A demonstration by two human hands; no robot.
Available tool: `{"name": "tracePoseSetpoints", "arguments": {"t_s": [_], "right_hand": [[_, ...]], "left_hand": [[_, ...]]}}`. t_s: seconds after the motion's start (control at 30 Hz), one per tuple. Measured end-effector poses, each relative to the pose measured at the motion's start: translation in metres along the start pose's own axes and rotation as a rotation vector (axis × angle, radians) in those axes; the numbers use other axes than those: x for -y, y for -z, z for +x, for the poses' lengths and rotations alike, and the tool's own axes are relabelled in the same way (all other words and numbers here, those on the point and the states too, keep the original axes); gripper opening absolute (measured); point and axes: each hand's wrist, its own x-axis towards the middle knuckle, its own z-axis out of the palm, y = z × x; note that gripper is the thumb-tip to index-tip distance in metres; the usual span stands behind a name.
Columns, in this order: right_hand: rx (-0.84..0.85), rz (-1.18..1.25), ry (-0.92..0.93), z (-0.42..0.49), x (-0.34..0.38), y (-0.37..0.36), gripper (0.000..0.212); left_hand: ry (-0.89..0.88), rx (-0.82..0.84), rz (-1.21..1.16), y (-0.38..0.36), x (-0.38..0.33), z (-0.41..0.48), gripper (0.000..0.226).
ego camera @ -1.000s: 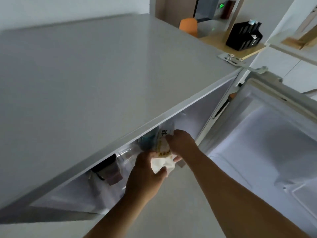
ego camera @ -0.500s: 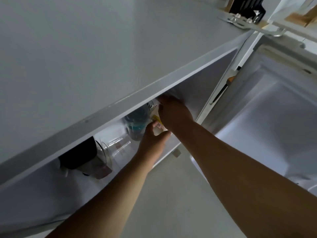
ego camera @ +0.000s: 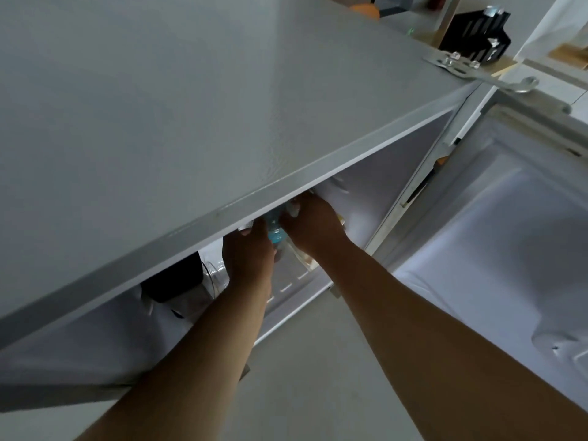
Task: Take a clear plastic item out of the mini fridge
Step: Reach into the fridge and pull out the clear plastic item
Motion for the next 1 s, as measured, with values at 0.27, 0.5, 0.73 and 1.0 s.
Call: {"name": "tracePoseSetpoints", "arguments": {"t_s": [0.27,0.5,0.73,1.0], "right_hand": [[-0.015,0.161,-0.121,-0.067,-0.038,-0.006,0.036],[0.006,0.163,-0.269,-0.096,-0.079,-0.037,0.039],[0.131,0.305,-0.355,-0.096,-0.095,-0.063,0.052],[0.033,0.300,-0.521,-0.105,-0.104,-0.075,0.042]], "left_hand": [[-0.014,0.071,0.079,0.027,0.050,-0.040,0.018],[0.126,0.124,0.139,0.037,0.102,-0.049,0.037],[0.272,0.285,0.206,0.043,0.114,-0.033,0.066],[0.413,0.204,0.202,0.054,0.122,-0.037,0.039]]}}
